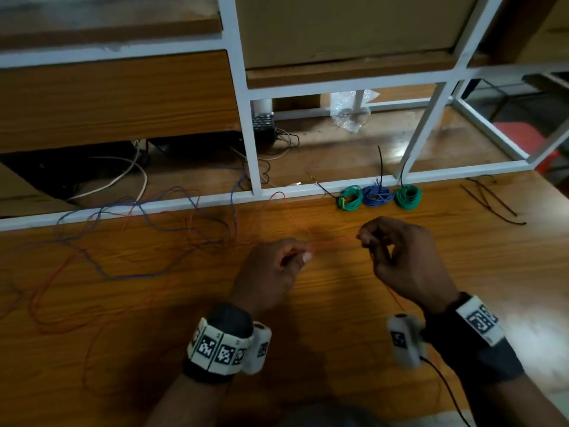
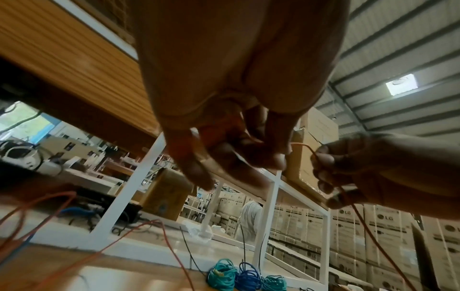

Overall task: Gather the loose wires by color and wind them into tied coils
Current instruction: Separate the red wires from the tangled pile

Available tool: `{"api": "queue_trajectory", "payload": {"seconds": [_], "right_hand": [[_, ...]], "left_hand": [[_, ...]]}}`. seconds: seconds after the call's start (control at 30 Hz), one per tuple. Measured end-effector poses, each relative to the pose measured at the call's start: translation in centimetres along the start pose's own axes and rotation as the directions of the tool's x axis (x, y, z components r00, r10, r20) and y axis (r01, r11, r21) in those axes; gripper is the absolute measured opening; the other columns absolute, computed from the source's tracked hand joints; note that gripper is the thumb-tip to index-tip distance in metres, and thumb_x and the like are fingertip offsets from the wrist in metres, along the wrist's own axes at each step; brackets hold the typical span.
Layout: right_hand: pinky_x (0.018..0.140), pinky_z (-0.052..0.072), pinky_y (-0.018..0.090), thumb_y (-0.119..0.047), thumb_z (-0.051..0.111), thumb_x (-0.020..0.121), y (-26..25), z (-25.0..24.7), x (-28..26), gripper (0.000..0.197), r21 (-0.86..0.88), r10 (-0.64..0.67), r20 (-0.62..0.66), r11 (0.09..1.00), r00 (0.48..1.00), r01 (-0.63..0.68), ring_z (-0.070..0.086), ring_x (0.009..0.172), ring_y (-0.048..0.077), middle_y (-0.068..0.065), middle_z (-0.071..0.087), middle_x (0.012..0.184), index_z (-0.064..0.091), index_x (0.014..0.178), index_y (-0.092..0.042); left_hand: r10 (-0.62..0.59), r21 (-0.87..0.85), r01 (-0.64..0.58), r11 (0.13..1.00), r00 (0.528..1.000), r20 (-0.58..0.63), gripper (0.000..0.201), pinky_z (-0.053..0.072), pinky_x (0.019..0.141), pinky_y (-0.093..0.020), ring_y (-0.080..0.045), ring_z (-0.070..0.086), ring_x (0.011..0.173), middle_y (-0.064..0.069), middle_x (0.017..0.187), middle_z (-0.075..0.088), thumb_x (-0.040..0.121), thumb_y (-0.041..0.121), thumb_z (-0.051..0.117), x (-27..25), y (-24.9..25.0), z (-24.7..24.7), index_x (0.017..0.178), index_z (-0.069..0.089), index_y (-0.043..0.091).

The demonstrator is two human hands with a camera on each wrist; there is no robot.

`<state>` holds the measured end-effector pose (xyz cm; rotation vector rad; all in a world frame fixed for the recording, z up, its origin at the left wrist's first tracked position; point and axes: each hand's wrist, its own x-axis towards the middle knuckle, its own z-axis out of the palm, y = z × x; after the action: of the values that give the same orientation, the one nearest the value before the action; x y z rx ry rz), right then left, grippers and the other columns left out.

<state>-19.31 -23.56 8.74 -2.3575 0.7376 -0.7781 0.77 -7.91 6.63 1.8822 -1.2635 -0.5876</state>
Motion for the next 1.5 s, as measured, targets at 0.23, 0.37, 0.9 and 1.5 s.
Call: {"api": "queue_trajectory", "payload": {"seconds": [0.23, 0.37, 0.9, 1.5], "right_hand": [[0.064, 0.061, 0.051, 0.0, 0.07, 0.087, 5.8, -5.5, -2.8, 0.029, -0.191, 0.225, -0.076, 0.953, 0.971, -0.235, 0.07, 0.076, 0.015, -0.008, 0.073, 0.086, 0.069, 0.091, -0.029], [0.077, 0.059, 0.043, -0.01, 0.075, 0.09, 5.9, -3.6, -2.3, 0.025, -0.309, 0.314, 0.061, 0.909, 0.947, -0.281, 0.071, 0.096, 0.025, 0.003, 0.076, 0.105, 0.074, 0.11, -0.025], [0.086, 0.056, 0.036, -0.017, 0.05, 0.097, -0.2, 3.2, 3.8, 0.039, -0.132, -0.104, 0.235, 0.982, 0.966, 0.138, 0.065, 0.102, 0.015, -0.001, 0.074, 0.112, 0.068, 0.131, -0.025], [0.083, 0.056, 0.043, -0.021, 0.06, 0.096, -4.4, 6.9, 5.3, 0.022, -0.135, -0.28, 0.419, 0.921, 0.864, 0.364, 0.062, 0.104, 0.024, -0.001, 0.075, 0.103, 0.075, 0.113, -0.019]], "left_hand": [[-0.116, 0.067, 0.117, 0.991, 0.993, -0.014, 0.014, 0.054, 0.082, -0.029, 0.01, 0.062, 0.092, 0.023, 0.099, 0.071, 0.089, 0.045, 0.069, -2.8, -6.2, -5.6, 0.101, 0.073, 0.039], [-0.152, 0.062, 0.16, 0.985, 0.981, -0.117, 0.018, 0.046, 0.064, -0.018, 0.006, 0.06, 0.071, 0.024, 0.077, 0.066, 0.084, 0.046, 0.067, -2.5, -5.2, -7.1, 0.097, 0.073, 0.035], [-0.055, -0.021, 0.053, 0.998, 0.992, -0.116, 0.01, 0.044, 0.065, -0.005, 0.008, 0.063, 0.081, 0.018, 0.086, 0.07, 0.092, 0.031, 0.069, -0.4, -4.3, -5.5, 0.096, 0.075, 0.025], [0.07, 0.087, -0.058, 0.994, 0.987, -0.146, 0.01, 0.041, 0.069, -0.003, 0.007, 0.058, 0.089, 0.017, 0.088, 0.067, 0.095, 0.032, 0.064, 0.9, -1.3, -5.2, 0.094, 0.072, 0.027]]}}
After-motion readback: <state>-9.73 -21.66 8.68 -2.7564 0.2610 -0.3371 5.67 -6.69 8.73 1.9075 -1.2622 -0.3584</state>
